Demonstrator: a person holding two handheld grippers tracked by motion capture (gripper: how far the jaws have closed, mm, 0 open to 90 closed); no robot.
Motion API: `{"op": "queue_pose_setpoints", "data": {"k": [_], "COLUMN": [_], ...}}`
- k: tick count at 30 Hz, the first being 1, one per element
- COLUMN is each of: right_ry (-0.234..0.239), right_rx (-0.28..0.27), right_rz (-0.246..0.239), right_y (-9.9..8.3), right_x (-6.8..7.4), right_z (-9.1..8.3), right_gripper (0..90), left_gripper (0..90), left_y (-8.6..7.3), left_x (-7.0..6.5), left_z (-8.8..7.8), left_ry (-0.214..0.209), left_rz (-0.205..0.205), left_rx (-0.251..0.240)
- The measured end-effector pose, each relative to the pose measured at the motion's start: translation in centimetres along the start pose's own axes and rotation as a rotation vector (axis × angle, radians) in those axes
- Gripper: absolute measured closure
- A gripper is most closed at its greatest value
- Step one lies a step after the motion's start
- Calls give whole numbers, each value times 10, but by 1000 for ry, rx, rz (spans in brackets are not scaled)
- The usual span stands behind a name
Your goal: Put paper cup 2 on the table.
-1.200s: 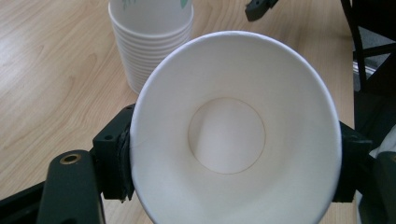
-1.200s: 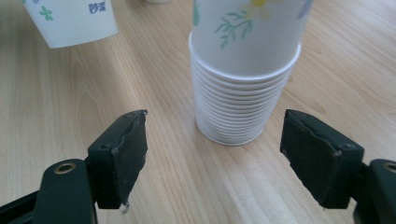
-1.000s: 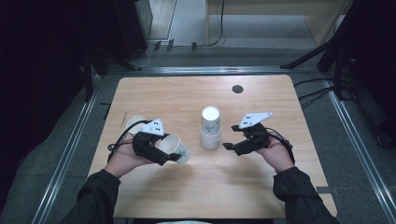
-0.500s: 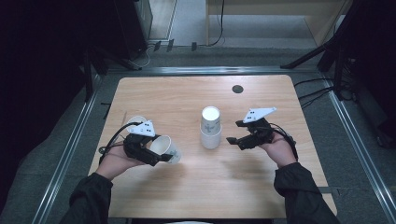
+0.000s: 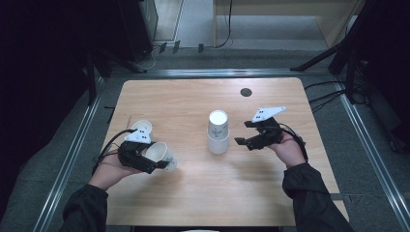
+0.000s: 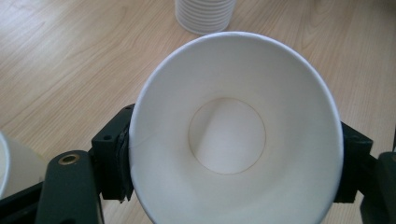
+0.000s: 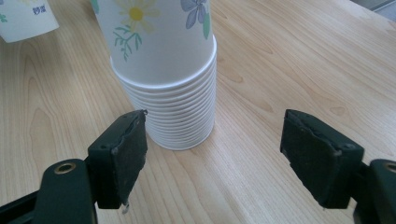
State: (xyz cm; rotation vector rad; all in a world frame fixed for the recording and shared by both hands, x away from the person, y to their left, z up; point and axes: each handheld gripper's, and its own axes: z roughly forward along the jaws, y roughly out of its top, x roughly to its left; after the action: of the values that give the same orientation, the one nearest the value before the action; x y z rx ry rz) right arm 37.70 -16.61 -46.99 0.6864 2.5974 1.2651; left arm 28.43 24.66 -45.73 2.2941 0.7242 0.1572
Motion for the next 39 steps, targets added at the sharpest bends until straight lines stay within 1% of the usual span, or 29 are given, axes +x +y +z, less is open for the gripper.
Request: {"op": "queue_pose_setpoints", "data": {"k": [8, 10, 16, 19, 23, 29, 34, 39], "right_ry": [1, 1, 4, 6, 6, 6, 9, 9], "right_rx": [-1, -3, 3, 8, 14, 15, 16, 21], "right_rz": [4, 3, -2, -8, -9, -8, -11, -11], "right_y": [4, 5, 7, 7, 7, 7, 7, 7], "right_x": [-3, -4, -4, -4, -3, -4, -3, -3], "right_z": [5, 5, 8, 10, 11, 11, 12, 12], "right_gripper": [230, 230, 230, 230, 230, 230, 230, 230], "left_gripper": [219, 218, 216, 215, 214, 211, 209, 208], "left_y": [-12, -15, -26, -30, -35, -41, -45, -48], "left_x": [5, 8, 15, 18, 23, 27, 32, 35], "left_z": [-6, -7, -12, -14, -16, -16, -15, -17], "left_ry": [14, 26, 54, 64, 79, 101, 109, 118], "left_rz": [-39, -45, -78, -82, -99, -105, -120, -125], "left_rx": [11, 21, 32, 40, 51, 70, 82, 89]}}
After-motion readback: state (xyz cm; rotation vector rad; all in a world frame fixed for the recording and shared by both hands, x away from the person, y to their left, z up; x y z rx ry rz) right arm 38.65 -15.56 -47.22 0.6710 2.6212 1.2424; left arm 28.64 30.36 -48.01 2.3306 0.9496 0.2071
